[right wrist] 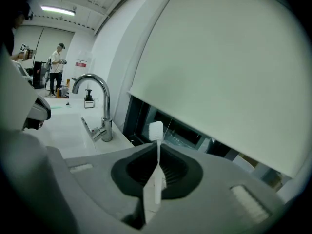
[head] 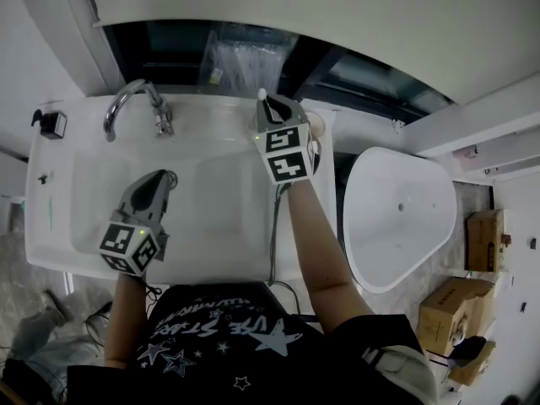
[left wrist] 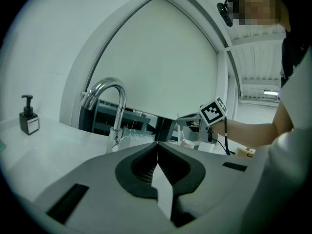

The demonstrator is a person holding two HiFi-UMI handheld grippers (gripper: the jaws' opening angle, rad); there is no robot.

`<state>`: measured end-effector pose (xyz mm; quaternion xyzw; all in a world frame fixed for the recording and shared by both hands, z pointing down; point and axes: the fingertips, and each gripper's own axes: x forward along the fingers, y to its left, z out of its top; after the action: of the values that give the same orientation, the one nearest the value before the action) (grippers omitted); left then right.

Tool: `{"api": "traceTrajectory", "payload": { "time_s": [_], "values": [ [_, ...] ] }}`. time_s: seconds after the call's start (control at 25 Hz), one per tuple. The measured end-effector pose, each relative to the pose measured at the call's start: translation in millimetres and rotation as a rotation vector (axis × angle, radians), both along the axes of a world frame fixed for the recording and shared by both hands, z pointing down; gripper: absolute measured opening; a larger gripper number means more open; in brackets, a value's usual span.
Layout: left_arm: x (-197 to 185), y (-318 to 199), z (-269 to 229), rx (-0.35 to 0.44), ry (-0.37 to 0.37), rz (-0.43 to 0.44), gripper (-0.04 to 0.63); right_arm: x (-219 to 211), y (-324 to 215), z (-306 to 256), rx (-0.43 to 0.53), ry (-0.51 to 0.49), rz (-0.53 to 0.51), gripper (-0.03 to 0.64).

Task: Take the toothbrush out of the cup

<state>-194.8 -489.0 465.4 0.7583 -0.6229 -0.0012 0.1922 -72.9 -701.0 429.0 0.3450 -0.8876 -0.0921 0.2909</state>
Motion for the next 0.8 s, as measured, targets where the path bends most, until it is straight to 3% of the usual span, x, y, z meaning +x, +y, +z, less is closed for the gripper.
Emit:
{"api": "traceTrajectory", "payload": {
  "time_s": [0.4,0.8],
  "values": [
    [-1,47,-24,0.066,-0.025,0.062,0.008,5,70,-64,0.083,-0.120,0.034,0.012],
    [-4,118,-21,0.081,-0.022,0.173,0.008,7,181,-54,0.075,-0.119,0.087,0.012]
  ]
}}
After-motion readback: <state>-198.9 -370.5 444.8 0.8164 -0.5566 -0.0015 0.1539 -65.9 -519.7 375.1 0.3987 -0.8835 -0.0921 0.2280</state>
